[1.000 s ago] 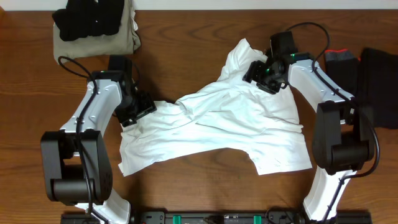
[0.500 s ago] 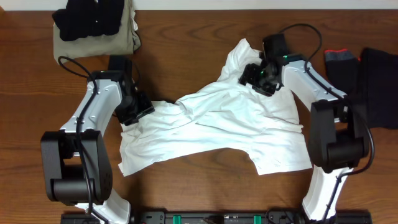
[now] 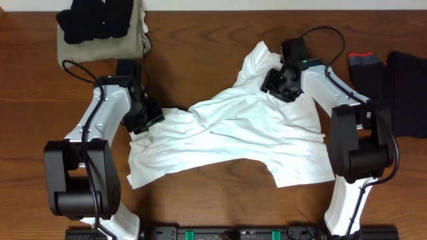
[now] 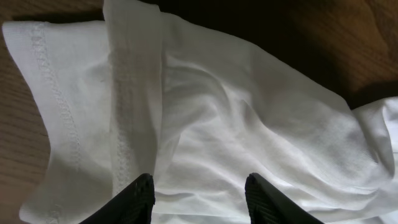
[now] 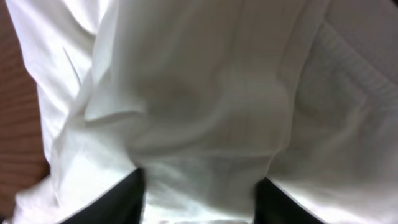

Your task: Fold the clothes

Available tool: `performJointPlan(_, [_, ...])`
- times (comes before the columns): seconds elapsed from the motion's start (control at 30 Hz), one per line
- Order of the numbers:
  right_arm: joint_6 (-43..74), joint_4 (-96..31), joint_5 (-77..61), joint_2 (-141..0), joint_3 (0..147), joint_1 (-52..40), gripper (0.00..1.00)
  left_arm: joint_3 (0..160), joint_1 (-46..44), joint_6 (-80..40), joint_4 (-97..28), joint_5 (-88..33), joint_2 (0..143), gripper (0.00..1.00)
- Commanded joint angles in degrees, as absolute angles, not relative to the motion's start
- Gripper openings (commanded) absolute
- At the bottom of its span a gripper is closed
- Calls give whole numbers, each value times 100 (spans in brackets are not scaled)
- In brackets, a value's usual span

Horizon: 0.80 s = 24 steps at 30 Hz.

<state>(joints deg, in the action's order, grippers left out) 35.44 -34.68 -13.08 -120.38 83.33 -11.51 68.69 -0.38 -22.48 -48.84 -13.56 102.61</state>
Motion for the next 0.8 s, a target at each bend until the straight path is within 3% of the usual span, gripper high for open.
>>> performJointPlan(0.0, [3645,-3426,-1240,-12121,8414,-1199,41,6847,-30,-2250,-4895,-1302,10300,50])
performJointPlan(0.13, [3774,-3389,-1201,-12191,8414,-1212,15,6847,-30,-2250,-4893,-1297,10300,39])
performJointPlan(0.17, [3771,-3371,-1194,-12191,8414,-1212,4,6847,-30,-2248,-4893,-1282,10300,32])
performJointPlan(0.2, [3769,-3347,-1177,-12191,8414,-1212,1,6847,-30,-2220,-4895,-1284,10298,23])
performJointPlan(0.23, [3754,-3288,-1179,-12175,8418,-1210,1,6847,-30,-2139,-4895,-1282,10298,11])
performJointPlan(0.27, [3723,-3282,-1179,-12147,8431,-1205,1,6847,-30,-2034,-4893,-1280,10298,6])
performJointPlan(0.77, [3402,-3909,-489,-10457,8844,-1046,1,6995,-30,-1990,-4950,-1243,9623,6])
